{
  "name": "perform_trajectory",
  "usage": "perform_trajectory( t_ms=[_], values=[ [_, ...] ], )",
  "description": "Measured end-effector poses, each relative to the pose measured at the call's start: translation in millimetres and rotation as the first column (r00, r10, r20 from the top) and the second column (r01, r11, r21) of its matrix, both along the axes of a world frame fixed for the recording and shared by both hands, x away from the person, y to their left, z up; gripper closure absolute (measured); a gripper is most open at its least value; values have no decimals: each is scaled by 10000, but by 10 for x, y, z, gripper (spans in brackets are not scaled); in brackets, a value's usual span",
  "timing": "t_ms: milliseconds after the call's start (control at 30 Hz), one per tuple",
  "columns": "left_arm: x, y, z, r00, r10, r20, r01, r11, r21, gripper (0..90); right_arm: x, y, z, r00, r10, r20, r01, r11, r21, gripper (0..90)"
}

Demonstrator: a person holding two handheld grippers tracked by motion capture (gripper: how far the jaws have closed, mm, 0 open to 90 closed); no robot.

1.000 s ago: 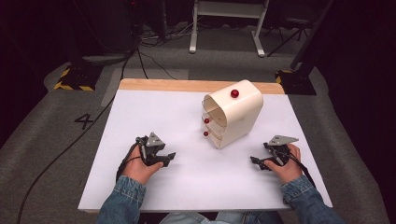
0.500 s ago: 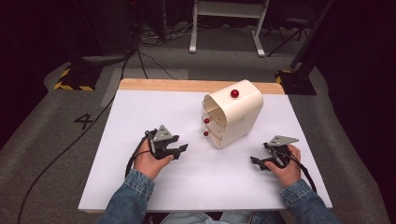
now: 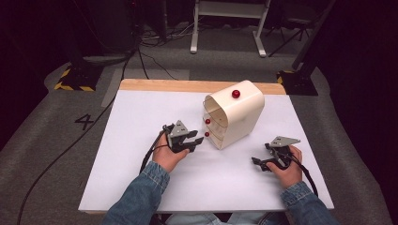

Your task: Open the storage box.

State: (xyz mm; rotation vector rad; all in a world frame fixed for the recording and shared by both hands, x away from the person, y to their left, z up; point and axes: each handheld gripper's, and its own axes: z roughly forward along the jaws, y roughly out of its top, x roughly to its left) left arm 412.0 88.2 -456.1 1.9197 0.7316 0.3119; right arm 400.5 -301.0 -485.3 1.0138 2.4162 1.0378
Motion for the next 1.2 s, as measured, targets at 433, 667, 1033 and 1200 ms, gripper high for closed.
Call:
perform_trajectory(
  t_ms=[433, 667, 1033, 1200],
  values=[
    [164, -144, -194, 9974, -541, 482, 556, 9980, -285, 629, 2, -1, 0, 10000, -6, -3, 6, 10000, 3, 100],
    [195, -158, -220, 9984, -426, 359, 439, 9984, -348, 680, 2, -1, 0, 10000, -27, -4, 27, 10000, 3, 100],
    [194, -184, -220, 9982, -512, 309, 520, 9983, -266, 734, 2, -1, 0, 10000, -27, -5, 27, 10000, -1, 100],
    [194, -152, -210, 9985, -536, 137, 540, 9980, -315, 735, 0, -1, 0, 10000, -28, -1, 28, 10000, 2, 100]
  ],
)
